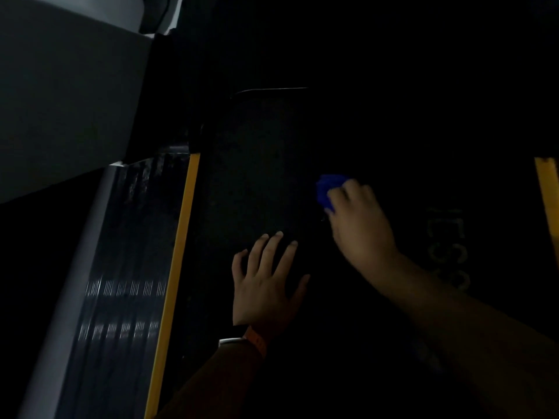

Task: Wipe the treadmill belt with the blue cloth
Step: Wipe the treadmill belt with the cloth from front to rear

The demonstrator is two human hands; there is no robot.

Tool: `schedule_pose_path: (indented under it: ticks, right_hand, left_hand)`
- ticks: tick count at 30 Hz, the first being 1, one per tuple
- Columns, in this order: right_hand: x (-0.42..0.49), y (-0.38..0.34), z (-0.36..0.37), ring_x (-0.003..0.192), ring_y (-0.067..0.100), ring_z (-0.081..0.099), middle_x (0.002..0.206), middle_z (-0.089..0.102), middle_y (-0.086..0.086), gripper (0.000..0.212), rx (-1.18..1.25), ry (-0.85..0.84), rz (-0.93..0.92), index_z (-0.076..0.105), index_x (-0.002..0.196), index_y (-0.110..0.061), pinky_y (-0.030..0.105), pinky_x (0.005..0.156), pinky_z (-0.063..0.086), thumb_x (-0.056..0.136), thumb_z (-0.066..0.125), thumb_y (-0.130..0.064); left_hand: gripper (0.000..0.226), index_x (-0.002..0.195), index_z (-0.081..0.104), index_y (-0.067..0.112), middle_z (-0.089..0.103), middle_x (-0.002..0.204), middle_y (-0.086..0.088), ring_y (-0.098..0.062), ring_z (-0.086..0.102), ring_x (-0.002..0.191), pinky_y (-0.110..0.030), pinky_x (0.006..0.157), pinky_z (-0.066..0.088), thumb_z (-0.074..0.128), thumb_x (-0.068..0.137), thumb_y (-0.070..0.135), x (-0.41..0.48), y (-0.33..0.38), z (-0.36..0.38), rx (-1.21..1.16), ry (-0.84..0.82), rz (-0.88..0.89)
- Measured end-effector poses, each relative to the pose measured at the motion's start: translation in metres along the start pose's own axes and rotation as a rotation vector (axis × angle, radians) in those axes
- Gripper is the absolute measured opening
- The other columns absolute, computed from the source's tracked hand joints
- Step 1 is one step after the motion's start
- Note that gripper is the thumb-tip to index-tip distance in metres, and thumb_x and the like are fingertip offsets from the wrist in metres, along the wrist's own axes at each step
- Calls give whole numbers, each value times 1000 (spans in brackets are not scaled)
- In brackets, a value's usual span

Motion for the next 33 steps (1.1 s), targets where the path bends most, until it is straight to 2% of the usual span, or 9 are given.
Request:
schedule_pose_path:
  ticks: [3,8,13,18,20,23,29,30,33]
  right_hand:
    - [-6,-7,4,84,32,55,102,55,14,28,-26,-73,-302,62,109,-6,43,69,51,89,65,-27]
    - [22,47,-16,81,30,56,105,54,16,37,129,-31,39,59,110,-4,30,64,42,90,68,-33]
    - [-3,32,-13,107,17,49,124,45,4,62,206,-265,-360,46,143,-11,30,90,46,91,60,-43]
    - [8,20,-5,87,26,55,111,51,11,39,31,-171,-542,57,124,-10,39,69,53,91,64,-30]
    - [39,14,-1,84,32,55,108,51,15,34,17,-162,-410,54,119,-10,40,63,49,91,65,-24]
    - [73,18,1,91,29,55,118,50,14,37,72,-84,66,49,129,-13,34,68,42,94,59,-24]
    - [-13,-10,6,89,27,62,114,56,9,38,138,-378,-721,49,125,-19,42,69,55,89,62,-26]
    - [9,-4,8,92,30,61,116,56,10,34,69,-371,-691,47,123,-20,43,73,54,91,57,-26]
    - [85,27,6,95,35,59,118,53,13,28,111,-158,-96,52,121,-14,43,76,50,94,57,-21]
  left_hand:
    - [62,150,43,35,37,162,2,-23,31,150,-54,116,24,44,95,64,-1,-1,0,-7,-4,8]
    - [63,150,43,34,37,161,1,-24,32,150,-56,116,24,44,94,65,0,-1,2,-10,-11,-5]
    - [64,150,40,37,36,160,2,-23,31,148,-57,114,30,43,94,66,1,-1,-1,-6,-2,-1]
    - [62,149,43,36,38,160,1,-23,32,149,-57,114,30,44,94,65,0,0,-1,-8,-4,-2]
    - [62,149,44,35,38,161,1,-24,32,150,-57,115,28,45,95,64,0,0,0,-11,-8,-9]
    - [63,151,42,35,36,162,1,-24,31,150,-57,116,27,44,95,65,-1,0,1,8,-11,-8]
    - [62,148,48,33,41,160,-1,-26,36,148,-58,113,30,46,94,64,0,1,0,5,20,-3]
    - [62,148,47,34,40,160,0,-26,35,148,-59,113,30,47,94,64,0,1,-1,0,12,-8]
    - [63,149,46,34,39,161,0,-25,33,149,-58,115,27,46,94,65,0,0,0,-5,4,-5]
Point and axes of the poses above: each hand's wrist, its own x-axis towards the middle knuckle, its own z-axis out of the palm, y = z × x, the point moved 6 cm from there along x, towards the middle knuckle
